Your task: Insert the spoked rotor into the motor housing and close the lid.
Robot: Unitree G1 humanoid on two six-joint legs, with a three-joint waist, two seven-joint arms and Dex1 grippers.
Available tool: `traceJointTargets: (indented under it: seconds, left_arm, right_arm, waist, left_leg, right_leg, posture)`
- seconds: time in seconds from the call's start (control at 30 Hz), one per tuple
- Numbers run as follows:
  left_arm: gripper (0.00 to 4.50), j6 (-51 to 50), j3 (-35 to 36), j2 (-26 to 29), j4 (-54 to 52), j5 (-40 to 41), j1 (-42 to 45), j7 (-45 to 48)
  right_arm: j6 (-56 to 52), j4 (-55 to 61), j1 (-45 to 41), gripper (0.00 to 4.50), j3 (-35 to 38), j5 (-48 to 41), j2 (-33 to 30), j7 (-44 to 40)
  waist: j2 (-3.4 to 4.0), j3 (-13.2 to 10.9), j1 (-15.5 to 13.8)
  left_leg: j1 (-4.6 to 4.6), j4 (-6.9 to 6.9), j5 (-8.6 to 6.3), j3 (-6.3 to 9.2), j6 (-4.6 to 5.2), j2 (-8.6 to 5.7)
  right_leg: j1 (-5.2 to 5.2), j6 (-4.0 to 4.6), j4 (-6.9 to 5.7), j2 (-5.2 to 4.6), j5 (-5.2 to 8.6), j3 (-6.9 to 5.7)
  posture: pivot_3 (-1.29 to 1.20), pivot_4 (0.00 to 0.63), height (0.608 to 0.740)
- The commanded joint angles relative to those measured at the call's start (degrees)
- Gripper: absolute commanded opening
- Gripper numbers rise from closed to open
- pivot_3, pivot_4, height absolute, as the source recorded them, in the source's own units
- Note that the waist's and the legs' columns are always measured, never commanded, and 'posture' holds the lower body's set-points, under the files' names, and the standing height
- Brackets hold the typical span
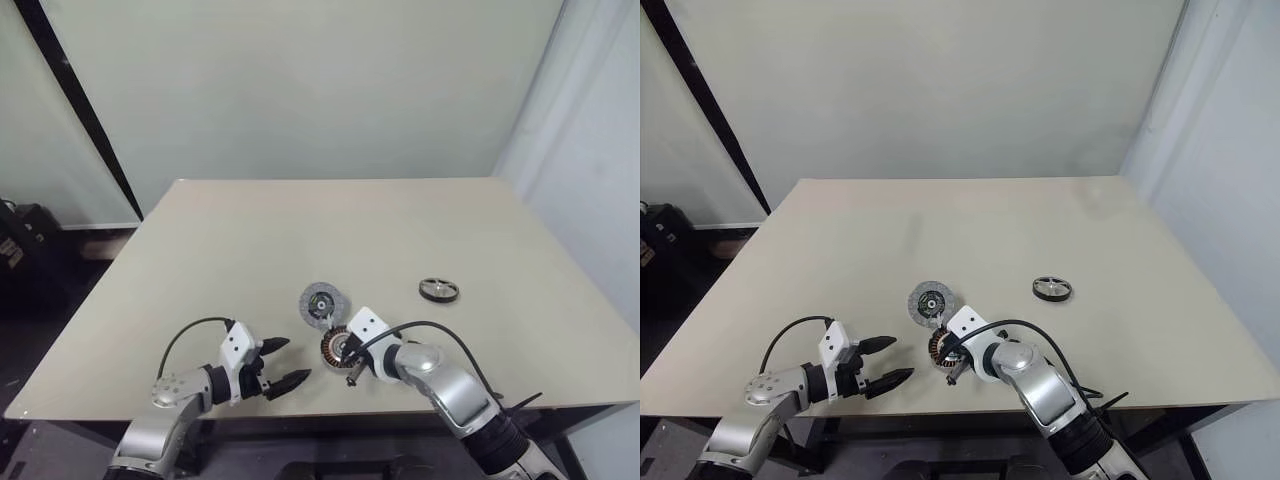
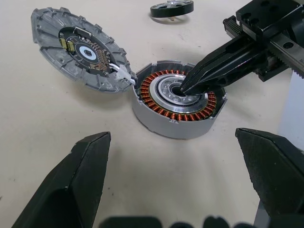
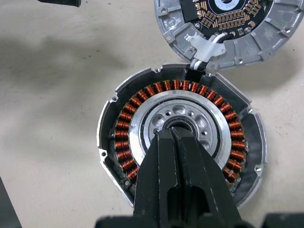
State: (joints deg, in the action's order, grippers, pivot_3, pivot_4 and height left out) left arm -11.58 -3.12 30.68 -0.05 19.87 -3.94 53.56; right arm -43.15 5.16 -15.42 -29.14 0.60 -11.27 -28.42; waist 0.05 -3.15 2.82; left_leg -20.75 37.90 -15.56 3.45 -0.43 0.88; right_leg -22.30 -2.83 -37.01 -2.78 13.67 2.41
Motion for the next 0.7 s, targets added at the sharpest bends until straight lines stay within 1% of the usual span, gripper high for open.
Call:
traceJointTargets:
  seconds: [0.03,0.2,0.37,0.47,0.7]
  left_arm:
    - [4.50,1.39,0.68,0.08,-0.43,-0.37,0.94,0.22]
    - [4.50,1.61,0.64,0.01,-0.08,-0.37,1.22,0.27]
    - [4.50,1.80,0.73,0.04,0.04,-0.22,1.34,0.32]
    - [4.50,1.89,0.93,0.10,-0.11,-0.07,1.26,0.29]
    - [4.50,2.22,1.14,0.03,0.09,0.04,1.46,0.28]
  right_arm:
    - [0.27,1.62,-0.52,0.02,2.81,-1.74,1.76,0.49]
    - [0.95,2.58,-1.48,0.02,5.34,-2.24,3.37,1.44]
    - [5.52,2.38,-1.58,0.02,9.58,-2.82,5.20,3.82]
    - [4.94,3.62,-1.58,0.61,14.37,-4.91,6.17,4.97]
    - [2.86,4.28,-2.27,3.02,22.91,-6.94,4.44,7.53]
  waist:
    - [0.00,0.00,0.00]
    - [0.00,0.00,0.01]
    - [0.00,0.00,0.00]
    - [0.00,0.00,-0.01]
    - [0.01,-0.01,0.00]
  left_leg:
    - [-0.01,0.00,0.00,0.00,0.00,0.00]
    - [-0.03,-0.02,0.00,0.00,0.00,0.00]
    - [-0.03,-0.02,0.00,0.00,0.00,0.00]
    - [-0.03,-0.02,0.00,0.00,0.00,0.00]
    - [-0.04,-0.03,0.00,0.00,0.00,0.00]
  right_leg:
    - [-0.01,0.00,0.00,0.00,0.00,0.00]
    - [-0.02,-0.04,0.00,0.00,-0.02,0.00]
    - [-0.03,-0.04,0.00,0.00,-0.03,0.00]
    - [-0.02,-0.05,0.00,0.00,-0.03,0.00]
    - [-0.03,-0.09,0.00,0.00,-0.05,0.00]
  posture:
    - [0.00,0.000,0.740]
    - [0.00,0.000,0.740]
    - [0.00,0.000,0.740]
    - [0.00,0.000,0.740]
    - [0.00,0.000,0.740]
